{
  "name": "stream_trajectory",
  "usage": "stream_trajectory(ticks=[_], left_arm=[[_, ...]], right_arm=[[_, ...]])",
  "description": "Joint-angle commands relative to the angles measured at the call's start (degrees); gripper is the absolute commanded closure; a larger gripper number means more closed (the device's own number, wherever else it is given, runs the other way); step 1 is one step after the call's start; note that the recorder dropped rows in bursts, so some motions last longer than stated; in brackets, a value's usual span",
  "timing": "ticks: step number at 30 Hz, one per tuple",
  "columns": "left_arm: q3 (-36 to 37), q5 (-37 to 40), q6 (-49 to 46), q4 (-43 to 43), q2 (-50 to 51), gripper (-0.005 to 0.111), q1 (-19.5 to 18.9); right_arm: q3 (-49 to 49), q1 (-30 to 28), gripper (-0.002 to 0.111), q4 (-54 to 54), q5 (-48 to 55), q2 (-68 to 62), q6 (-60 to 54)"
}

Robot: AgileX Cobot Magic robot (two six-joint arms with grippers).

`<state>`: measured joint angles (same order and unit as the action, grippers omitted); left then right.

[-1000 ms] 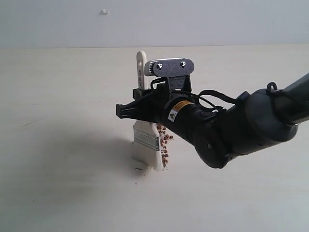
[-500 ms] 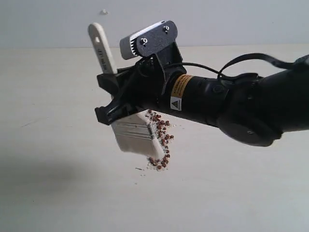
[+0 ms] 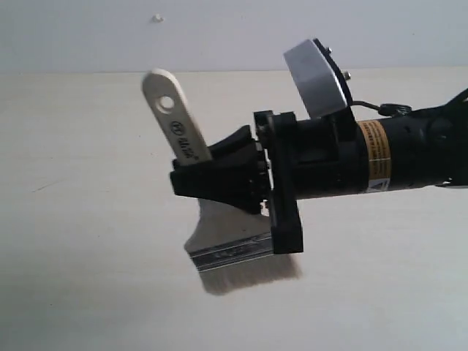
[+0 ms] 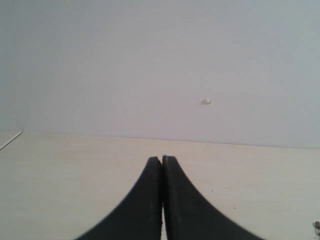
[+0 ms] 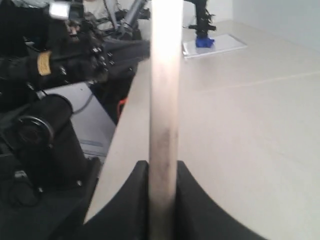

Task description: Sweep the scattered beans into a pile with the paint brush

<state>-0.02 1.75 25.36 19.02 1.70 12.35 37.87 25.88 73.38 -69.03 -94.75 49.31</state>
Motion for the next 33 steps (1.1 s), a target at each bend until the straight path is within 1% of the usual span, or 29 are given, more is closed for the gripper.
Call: stream_trajectory(ticks=[1,2,4,6,13,20,27,33], left_arm=[[0.02,-0.08,-0.09,0.23,-0.34,0.107,0.31],[0.02,-0.08,-0.09,0.23,-0.34,0.107,0.31],[0.02,-0.08,-0.09,0.23,-0.34,0.107,0.31],[0.02,-0.08,-0.09,0.23,-0.34,0.107,0.31],[0.02,-0.08,-0.09,0.23,-0.34,0.107,0.31],[0.02,-0.08,-0.09,0.23,-0.34,0.107,0.31],[0.02,-0.08,-0.09,0.23,-0.34,0.107,0.31],[0.02,-0.08,-0.09,0.23,-0.34,0.107,0.31]], right_arm=[[-1.41,-3.23,0.108,0.19,-0.93,-6.79,-10.89],[-1.41,-3.23,0.108,-2.16,-0.93,-9.53,-13.93],[-1.41,-3.23,0.108,-5.00,-0.93,-12.73,-15.75],[-1.28,-3.23,0.108,-5.36,-0.93,-14.64,-18.07],[3.58,-3.23,0.108,-4.74,-0.93,-16.15,-18.11],[4.37,-3.23,0.108,-4.40,-0.93,-19.89,-16.26],[4.86,-3.23,0.108,-7.10,-0.93,-21.59,-21.29],[8.91,-3.23,0.108,-7.10,-0.93,-23.98,-21.11]])
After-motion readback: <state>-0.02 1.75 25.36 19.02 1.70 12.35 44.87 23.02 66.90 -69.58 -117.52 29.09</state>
